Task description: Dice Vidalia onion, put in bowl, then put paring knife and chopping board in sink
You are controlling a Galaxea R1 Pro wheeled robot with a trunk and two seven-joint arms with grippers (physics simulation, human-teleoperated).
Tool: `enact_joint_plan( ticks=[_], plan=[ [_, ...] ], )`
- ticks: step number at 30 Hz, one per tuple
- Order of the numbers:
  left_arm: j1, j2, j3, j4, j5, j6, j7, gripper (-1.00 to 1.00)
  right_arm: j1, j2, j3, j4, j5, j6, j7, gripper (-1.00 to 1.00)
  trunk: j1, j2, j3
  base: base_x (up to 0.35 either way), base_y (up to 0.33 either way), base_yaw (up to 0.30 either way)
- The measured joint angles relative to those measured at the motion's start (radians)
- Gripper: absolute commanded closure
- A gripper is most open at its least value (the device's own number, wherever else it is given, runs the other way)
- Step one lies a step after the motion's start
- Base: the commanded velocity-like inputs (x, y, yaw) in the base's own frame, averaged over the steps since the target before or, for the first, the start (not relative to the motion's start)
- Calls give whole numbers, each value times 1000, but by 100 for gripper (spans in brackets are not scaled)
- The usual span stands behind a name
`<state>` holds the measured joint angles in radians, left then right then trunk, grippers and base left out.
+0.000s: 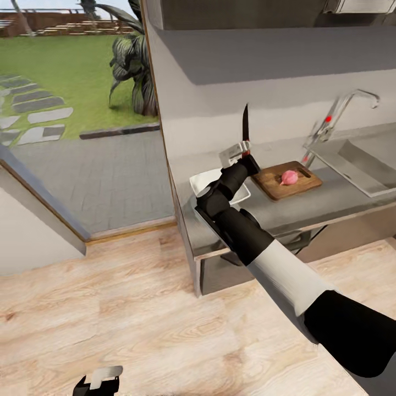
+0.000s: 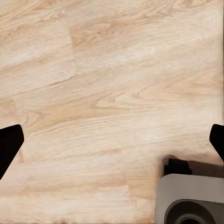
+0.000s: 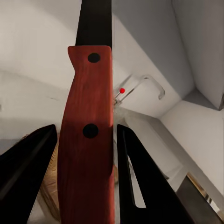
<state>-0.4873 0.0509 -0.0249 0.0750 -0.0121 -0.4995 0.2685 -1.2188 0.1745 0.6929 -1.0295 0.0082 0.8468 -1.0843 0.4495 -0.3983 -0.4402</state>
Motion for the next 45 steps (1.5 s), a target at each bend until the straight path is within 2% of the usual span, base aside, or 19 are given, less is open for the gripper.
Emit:
enact_joint_plan(
  ticks=[12,16,21,37,45],
  plan=[
    [0,-2,0,0,0,0,0,-100,23,0,1,0,0,0,1,100,0,0,0,-13,-341,273],
    [0,-6,0,0,0,0,0,-100,24,0,32,0,0,0,1,100,0,0,0,-76,-341,273],
    [0,-6,0,0,0,0,0,-100,25,0,51,0,0,-4,-4,100,0,0,0,-78,-341,268],
    [0,-6,0,0,0,1,0,-100,25,0,52,0,1,-31,-6,100,0,0,16,-78,-341,212],
    [0,-6,0,0,0,2,0,-100,46,0,52,0,3,-35,-6,100,0,0,27,-78,-341,163]
  ],
)
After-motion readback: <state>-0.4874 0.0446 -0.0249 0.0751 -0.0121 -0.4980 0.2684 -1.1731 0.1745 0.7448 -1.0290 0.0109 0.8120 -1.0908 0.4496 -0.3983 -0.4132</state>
